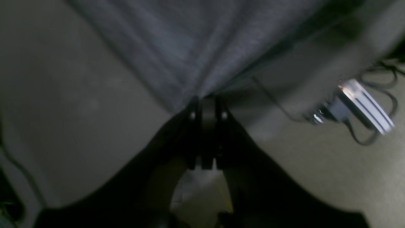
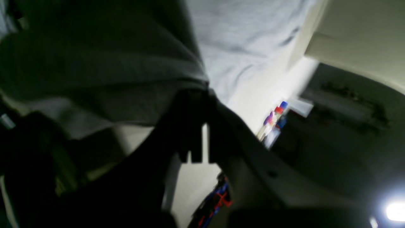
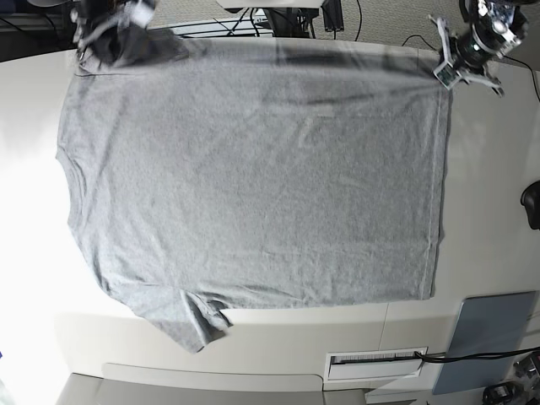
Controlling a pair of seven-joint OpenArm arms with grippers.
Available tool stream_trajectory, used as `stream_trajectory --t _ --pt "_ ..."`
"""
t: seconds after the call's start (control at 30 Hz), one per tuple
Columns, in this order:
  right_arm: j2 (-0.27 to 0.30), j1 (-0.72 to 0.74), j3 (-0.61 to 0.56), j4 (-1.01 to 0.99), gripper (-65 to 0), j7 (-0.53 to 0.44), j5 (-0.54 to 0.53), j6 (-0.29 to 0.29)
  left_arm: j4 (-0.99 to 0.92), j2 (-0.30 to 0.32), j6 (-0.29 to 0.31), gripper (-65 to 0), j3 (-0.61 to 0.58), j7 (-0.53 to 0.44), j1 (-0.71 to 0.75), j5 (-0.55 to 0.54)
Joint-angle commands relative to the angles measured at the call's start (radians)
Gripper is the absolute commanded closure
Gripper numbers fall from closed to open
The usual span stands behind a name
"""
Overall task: Fold the T-shirt properly
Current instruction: 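Fold the sleeve edges inward with both grippers along the shirt sides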
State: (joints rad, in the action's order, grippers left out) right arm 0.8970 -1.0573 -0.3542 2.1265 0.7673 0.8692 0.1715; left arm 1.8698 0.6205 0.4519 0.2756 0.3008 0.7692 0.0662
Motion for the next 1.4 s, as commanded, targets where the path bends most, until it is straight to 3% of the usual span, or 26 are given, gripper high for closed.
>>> stream_trajectory --t 0.0,0.33,0.47,0.67,0.8,1.07,1.37 --pt "0.011 0.022 0.02 0.013 0.0 -0.006 -0.009 0.011 0.013 0.014 -0.01 0.0 0.01 -0.004 -0.011 0.0" --pt "0.011 0.292 0.067 0.012 0.0 -0.122 -0.223 -0.092 -0.019 0.003 -0.009 0.0 0.008 -0.003 -0.138 0.0" --pt "0.011 0.383 0.067 -0.003 0.0 -0.173 -0.288 -0.135 -0.07 0.0 -0.006 0.0 0.008 -0.005 -0.203 -0.054" --pt "0.009 0.503 0.065 -0.076 0.0 -0.229 -0.349 -0.153 -0.093 -0.003 -0.005 0.0 0.008 -0.004 -0.27 -0.076" --pt "0.009 0.566 0.065 -0.106 0.0 -0.253 -0.385 -0.175 -0.095 -0.006 0.052 0.0 0.008 -0.004 -0.302 -0.113" --pt "0.01 0.647 0.059 -0.134 0.0 -0.293 -0.435 -0.176 -0.147 -0.051 0.055 0.0 0.008 -0.001 -0.375 -0.123" --pt "0.009 0.801 -0.12 -0.175 0.0 -0.289 -0.427 -0.175 -0.161 -0.058 0.055 0.0 0.008 0.0 -0.385 -0.122"
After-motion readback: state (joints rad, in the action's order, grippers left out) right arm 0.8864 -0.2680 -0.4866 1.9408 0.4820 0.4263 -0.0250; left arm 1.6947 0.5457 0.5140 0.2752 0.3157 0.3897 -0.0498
